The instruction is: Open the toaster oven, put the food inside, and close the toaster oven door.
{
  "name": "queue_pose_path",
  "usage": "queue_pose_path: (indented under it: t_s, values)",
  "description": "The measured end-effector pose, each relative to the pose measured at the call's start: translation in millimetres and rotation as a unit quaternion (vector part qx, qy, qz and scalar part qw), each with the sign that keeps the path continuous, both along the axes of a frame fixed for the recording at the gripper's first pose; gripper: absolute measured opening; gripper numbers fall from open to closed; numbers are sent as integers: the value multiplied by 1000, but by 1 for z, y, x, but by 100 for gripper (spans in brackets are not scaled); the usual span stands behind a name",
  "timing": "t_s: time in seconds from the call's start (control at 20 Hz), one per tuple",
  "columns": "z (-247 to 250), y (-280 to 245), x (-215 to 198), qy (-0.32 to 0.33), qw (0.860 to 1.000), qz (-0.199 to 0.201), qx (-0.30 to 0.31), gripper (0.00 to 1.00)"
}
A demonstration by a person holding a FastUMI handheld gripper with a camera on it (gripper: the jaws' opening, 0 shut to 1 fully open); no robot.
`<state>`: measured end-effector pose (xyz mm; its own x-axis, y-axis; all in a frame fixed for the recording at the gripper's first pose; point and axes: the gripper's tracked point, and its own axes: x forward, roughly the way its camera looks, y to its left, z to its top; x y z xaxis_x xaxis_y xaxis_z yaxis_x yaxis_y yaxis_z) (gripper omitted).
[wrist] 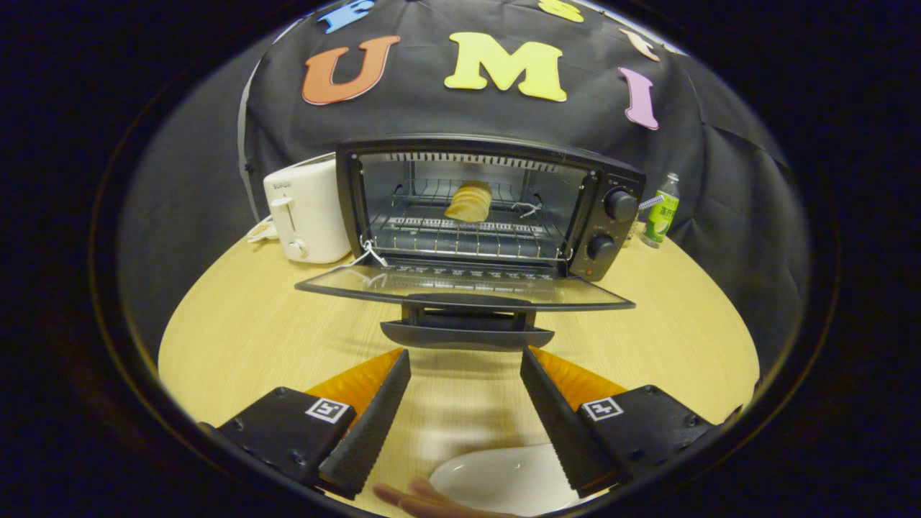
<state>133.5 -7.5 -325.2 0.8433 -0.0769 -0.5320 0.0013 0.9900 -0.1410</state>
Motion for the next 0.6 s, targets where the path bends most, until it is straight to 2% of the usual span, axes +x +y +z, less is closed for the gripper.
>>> queue_pose_path:
  t_s: [0.15,0.35,0.6]
  values:
    - [10,2,3,-17,1000,2,-3,100]
    - [37,4,15,-72,997,14,-18,100]
    - [69,6,27,-77,997,10,19,100]
